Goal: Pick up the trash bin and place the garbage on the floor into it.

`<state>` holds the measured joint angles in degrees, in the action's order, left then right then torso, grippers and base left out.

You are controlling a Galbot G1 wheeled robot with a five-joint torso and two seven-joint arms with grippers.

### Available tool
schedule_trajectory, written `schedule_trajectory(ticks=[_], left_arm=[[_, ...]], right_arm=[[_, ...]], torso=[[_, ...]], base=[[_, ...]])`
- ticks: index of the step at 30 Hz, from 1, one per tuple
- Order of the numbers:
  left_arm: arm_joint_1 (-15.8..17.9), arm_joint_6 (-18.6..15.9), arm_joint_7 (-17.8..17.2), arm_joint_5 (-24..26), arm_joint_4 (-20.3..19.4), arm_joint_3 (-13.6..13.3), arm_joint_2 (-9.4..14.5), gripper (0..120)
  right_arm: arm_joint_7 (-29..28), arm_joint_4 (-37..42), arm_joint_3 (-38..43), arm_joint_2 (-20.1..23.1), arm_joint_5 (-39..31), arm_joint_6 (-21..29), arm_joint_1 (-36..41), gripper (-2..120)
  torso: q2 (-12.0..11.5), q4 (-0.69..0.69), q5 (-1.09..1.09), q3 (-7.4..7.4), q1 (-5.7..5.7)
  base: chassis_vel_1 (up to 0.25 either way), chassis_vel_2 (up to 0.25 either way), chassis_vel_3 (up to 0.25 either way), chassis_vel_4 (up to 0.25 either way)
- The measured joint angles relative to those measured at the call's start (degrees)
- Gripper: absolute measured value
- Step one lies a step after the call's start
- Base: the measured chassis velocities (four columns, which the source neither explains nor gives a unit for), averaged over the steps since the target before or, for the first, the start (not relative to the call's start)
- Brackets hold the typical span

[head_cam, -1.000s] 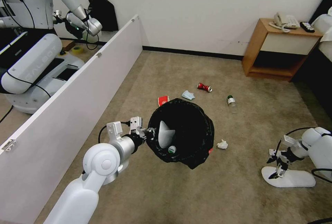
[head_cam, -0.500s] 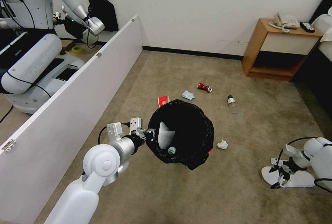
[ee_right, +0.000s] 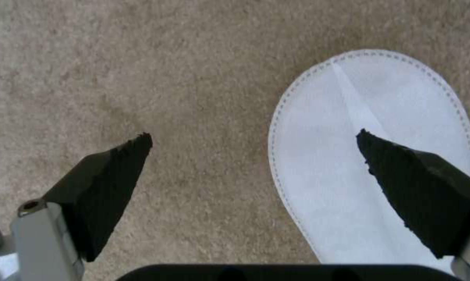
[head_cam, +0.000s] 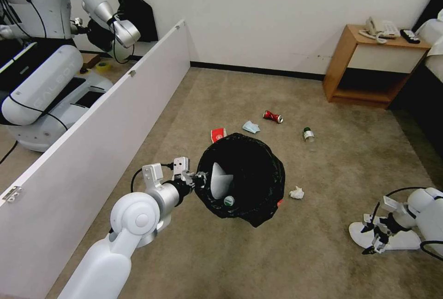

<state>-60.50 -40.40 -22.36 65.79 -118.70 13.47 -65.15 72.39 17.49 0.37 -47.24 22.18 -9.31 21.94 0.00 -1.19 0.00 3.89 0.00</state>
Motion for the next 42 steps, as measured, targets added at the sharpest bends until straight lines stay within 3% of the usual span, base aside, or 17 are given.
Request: schedule_trajectory(ticks=[24, 42], left_arm=[[1.17, 0.18, 1.46, -1.56, 0.67, -0.37, -0.54, 0], [-0.23, 0.38, 2.93, -2.66, 0.13, 0.44, 0.51, 0]], right_arm=[[-4.78, -2.21, 4.67, 2.11, 1.1, 0.73, 1.67, 100], [-12.58, -2.48, 7.28, 2.99, -4.96, 3.5, 4.81, 100]], torso=[[-0.01, 0.0, 0.0, 0.0, 0.0], [-0.01, -0.01, 0.0, 0.0, 0.0]], base=[[0.0, 0.0, 0.0, 0.0], [0.0, 0.0, 0.0, 0.0]])
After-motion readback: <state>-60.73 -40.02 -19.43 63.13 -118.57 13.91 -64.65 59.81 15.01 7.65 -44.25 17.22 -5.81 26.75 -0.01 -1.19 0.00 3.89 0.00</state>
